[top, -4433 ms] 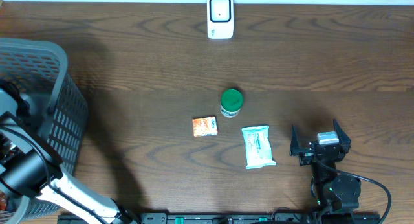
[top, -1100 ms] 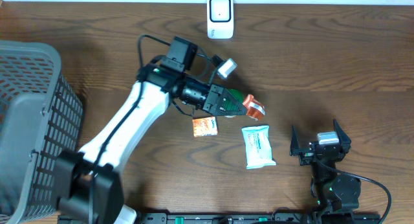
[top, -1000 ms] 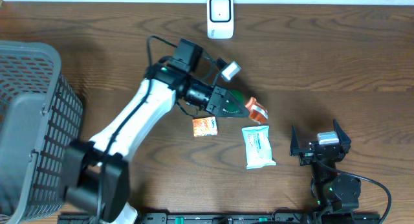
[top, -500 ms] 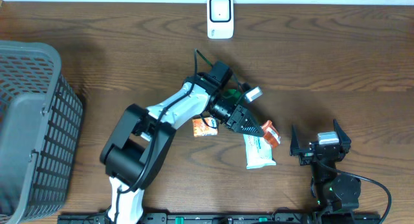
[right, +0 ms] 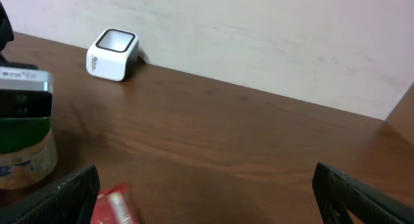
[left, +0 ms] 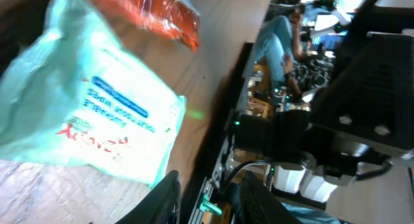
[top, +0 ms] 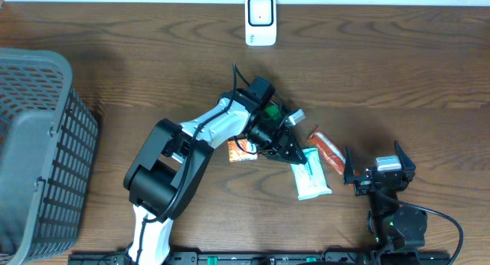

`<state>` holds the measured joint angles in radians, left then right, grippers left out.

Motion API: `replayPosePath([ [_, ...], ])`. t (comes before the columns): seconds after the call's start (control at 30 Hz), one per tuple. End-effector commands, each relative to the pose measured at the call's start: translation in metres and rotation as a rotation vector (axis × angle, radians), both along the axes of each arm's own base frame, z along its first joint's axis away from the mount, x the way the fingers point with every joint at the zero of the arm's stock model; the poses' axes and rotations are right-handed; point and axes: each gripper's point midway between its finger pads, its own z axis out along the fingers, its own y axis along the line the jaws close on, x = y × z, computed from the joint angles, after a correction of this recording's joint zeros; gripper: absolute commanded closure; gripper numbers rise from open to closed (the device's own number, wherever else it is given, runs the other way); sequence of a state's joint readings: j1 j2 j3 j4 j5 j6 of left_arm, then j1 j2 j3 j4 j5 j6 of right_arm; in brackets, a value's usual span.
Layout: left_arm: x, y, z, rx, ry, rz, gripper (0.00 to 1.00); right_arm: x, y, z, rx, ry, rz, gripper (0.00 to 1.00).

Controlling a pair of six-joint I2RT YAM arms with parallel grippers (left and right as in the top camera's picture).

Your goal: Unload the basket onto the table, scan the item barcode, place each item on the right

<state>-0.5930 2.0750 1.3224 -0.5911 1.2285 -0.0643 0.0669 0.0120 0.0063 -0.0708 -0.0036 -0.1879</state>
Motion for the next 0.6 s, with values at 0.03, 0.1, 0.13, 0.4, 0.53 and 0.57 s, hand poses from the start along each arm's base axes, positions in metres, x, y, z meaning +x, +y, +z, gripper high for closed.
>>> replayPosePath([
  [0.03,-0.003,0.007,-0.003,0.133,-0.058,0.014,0.68,0.000,0.001,0.000,0.015,0.001,0.003,0.01],
  [0.1,-0.006,0.014,0.000,0.211,-0.120,0.015,0.68,0.000,0.001,0.000,0.015,0.001,0.003,0.01],
  [0.13,-0.006,0.016,0.003,0.241,-0.154,0.016,0.68,0.000,0.001,0.000,0.015,0.001,0.003,0.01],
  [0.4,0.043,0.069,0.110,0.432,-0.753,0.297,0.32,0.000,0.001,0.000,0.015,0.001,0.003,0.01],
  [0.53,0.097,0.120,0.260,0.377,-1.245,0.787,0.18,0.000,0.001,0.000,0.015,0.000,0.003,0.01],
  [0.57,0.100,0.133,0.290,0.355,-1.313,0.898,0.18,0.000,0.001,0.001,0.016,-0.004,0.005,0.01],
])
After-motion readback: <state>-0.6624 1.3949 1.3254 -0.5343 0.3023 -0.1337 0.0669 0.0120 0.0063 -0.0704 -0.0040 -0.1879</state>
